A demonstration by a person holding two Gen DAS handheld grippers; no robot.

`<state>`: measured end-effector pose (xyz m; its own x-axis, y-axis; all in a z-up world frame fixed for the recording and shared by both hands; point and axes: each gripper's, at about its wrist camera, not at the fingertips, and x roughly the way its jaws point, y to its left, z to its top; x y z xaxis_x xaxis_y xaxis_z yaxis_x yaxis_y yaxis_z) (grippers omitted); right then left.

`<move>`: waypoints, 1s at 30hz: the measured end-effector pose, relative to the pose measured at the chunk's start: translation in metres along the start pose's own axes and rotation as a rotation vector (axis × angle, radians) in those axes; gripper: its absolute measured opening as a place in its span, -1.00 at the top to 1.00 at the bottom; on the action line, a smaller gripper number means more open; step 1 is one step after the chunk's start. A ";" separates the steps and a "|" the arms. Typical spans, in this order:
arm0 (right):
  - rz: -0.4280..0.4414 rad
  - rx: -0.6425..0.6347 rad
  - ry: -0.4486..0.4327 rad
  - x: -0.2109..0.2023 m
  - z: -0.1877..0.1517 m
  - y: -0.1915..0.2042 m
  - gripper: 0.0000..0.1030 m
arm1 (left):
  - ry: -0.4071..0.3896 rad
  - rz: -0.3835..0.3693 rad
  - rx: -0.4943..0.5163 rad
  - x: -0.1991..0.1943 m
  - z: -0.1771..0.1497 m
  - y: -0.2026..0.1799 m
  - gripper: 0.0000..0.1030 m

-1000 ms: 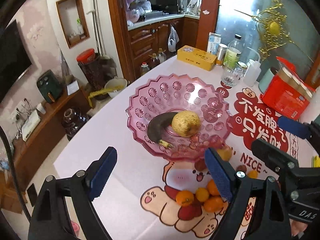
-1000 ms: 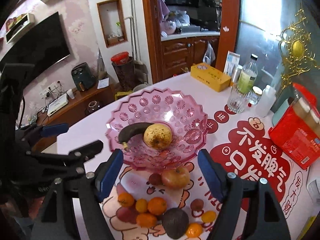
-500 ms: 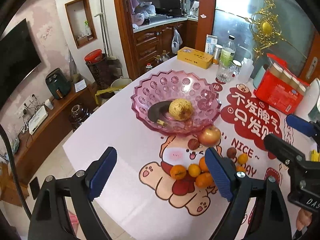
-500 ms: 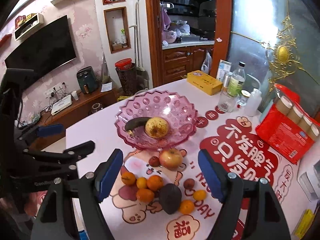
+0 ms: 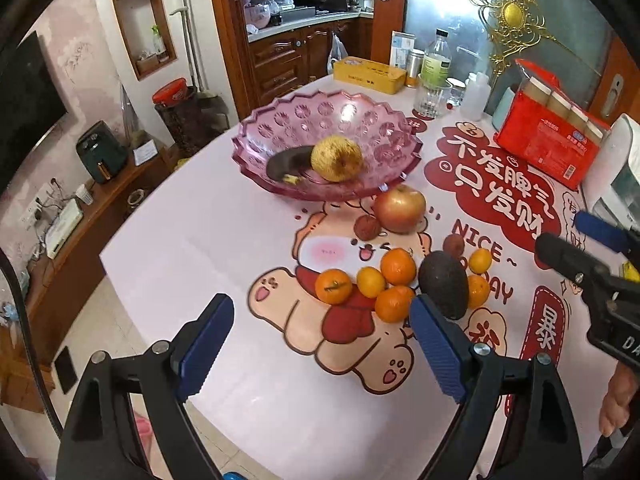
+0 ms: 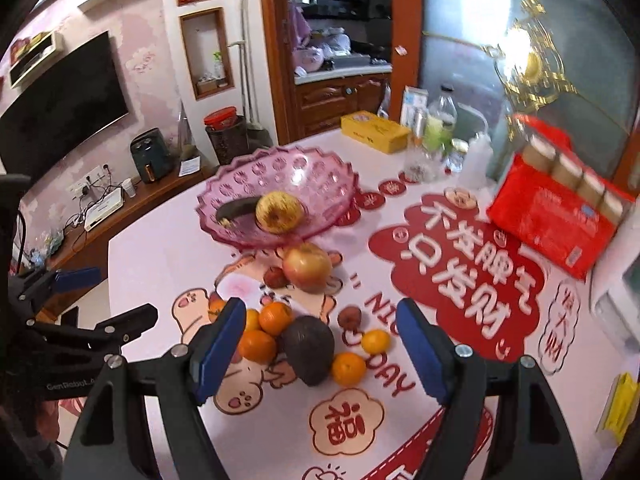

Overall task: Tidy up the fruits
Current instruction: 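Withdraw both tools from the bowl back toward the loose fruit, then grasp an orange with the left gripper while the right gripper grasps the avocado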

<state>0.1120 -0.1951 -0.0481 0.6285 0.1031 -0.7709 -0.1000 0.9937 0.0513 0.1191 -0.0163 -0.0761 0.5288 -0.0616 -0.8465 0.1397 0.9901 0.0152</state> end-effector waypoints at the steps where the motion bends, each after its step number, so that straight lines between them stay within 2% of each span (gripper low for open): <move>1: -0.004 0.002 0.003 0.002 -0.004 -0.001 -0.51 | -0.003 -0.008 -0.008 0.002 -0.001 0.001 -0.72; 6: -0.013 -0.012 0.012 0.011 -0.023 -0.002 -0.51 | -0.023 -0.026 -0.023 0.014 -0.004 0.002 -0.72; 17: 0.028 0.013 0.114 0.061 -0.038 -0.002 -0.36 | 0.045 -0.039 -0.066 0.073 -0.010 0.012 -0.72; 24: 0.040 -0.002 0.161 0.090 -0.039 0.001 -0.36 | 0.104 -0.063 -0.131 0.112 -0.010 0.030 -0.51; 30: 0.053 -0.005 0.200 0.113 -0.037 0.003 -0.27 | 0.146 -0.082 -0.140 0.137 -0.010 0.029 -0.37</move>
<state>0.1544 -0.1825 -0.1585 0.4569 0.1436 -0.8778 -0.1332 0.9868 0.0921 0.1874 0.0055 -0.1969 0.3925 -0.1334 -0.9100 0.0543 0.9911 -0.1219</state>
